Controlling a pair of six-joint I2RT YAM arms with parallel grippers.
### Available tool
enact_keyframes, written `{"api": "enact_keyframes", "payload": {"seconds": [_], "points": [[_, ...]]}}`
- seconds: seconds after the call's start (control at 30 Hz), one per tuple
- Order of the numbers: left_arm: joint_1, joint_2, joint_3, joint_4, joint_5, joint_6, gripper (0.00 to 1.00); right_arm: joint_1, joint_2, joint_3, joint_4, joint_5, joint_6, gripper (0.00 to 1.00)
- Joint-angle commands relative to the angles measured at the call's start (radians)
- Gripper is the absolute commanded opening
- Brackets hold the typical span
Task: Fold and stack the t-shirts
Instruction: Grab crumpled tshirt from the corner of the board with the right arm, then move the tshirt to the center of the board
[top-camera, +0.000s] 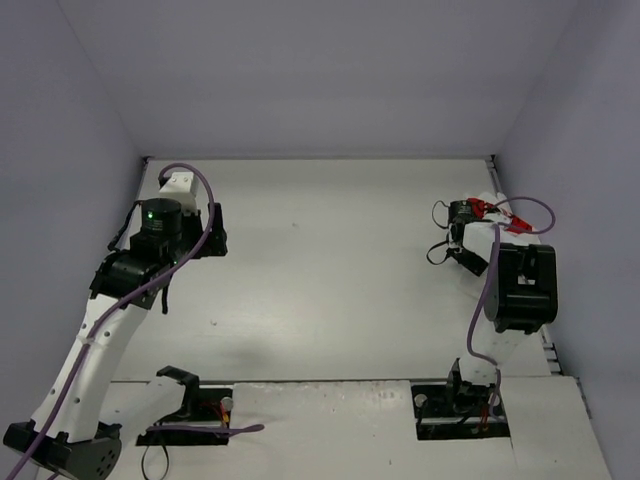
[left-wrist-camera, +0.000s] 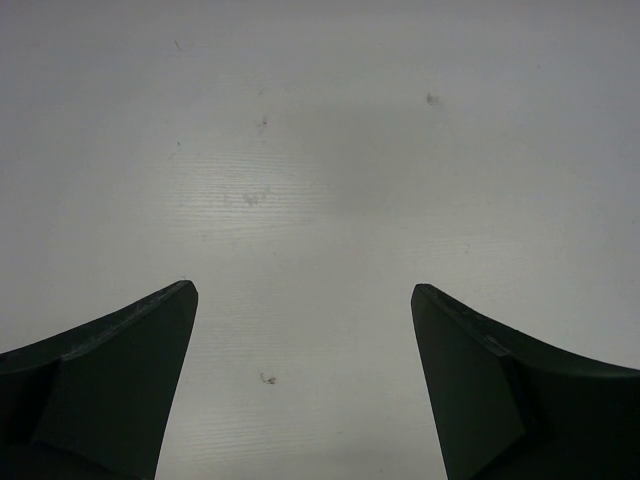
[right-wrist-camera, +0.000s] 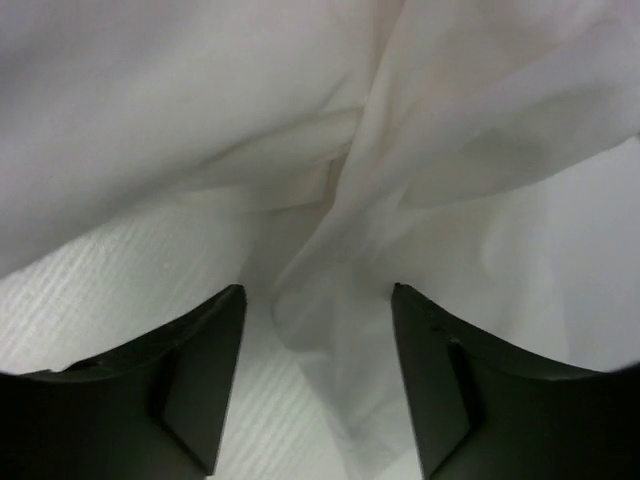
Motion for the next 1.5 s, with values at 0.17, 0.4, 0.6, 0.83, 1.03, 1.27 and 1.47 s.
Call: {"api": "enact_keyframes", "payload": {"seconds": [0.17,0.4,0.6,0.83,1.03,1.27,1.47], "points": [[-0.004,-0.029,0.026,0.034,0.014,-0.018,0.85,0.006,-0.042,-0.076,0.043,-0.149,-0.139,0.0],[-0.002,-0.002,0.174,-0.013,-0.087,0.018,0.85,0.314,-0.261,0.283,0.022,-0.361,-0.306,0.0],[-0.002,0.015,0.348,-0.033,-0.137,0.056,0.85,0.492,-0.192,0.91,0.017,-0.695,-0.352,0.0],[-0.002,-0.007,0.422,-0.03,-0.15,0.052,0.85,0.544,-0.092,1.374,0.029,-1.023,-0.355,0.0],[-0.004,-0.053,0.353,-0.028,-0.152,0.038,0.85,0.541,-0.303,1.033,0.043,-0.842,-0.51,0.0],[-0.004,-0.041,0.225,-0.024,-0.09,0.013,0.85,0.518,-0.488,0.483,0.056,-0.547,-0.497,0.0],[-0.004,0.017,-0.025,0.054,0.022,0.061,0.85,0.403,-0.473,0.133,0.097,-0.519,-0.364,0.0]]}}
